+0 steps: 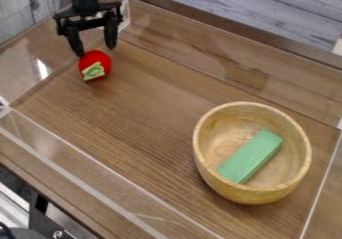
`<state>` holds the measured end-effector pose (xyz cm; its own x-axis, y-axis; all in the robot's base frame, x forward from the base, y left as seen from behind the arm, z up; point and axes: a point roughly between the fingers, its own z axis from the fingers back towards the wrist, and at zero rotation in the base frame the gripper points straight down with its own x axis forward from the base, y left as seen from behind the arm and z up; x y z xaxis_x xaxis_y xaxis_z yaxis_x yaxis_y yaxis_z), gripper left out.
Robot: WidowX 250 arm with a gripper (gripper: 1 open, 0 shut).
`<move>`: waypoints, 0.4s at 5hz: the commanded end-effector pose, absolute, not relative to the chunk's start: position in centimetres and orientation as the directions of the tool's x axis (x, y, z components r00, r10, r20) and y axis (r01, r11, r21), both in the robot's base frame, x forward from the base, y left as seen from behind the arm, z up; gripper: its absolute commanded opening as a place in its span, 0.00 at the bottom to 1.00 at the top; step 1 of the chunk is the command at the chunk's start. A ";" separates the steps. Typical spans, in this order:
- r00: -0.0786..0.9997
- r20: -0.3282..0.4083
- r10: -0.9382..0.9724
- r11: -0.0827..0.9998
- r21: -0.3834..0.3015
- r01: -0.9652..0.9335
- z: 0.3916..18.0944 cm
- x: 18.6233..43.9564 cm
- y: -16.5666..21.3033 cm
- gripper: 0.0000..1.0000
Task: Move the red object to the right side of the table
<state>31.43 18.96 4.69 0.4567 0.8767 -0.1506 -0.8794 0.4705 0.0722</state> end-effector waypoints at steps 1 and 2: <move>0.481 -0.099 0.871 0.487 0.055 -0.871 4.9 32.3 20.0 0.00; 0.506 -0.102 0.857 0.510 0.014 -0.860 7.3 33.3 19.5 0.00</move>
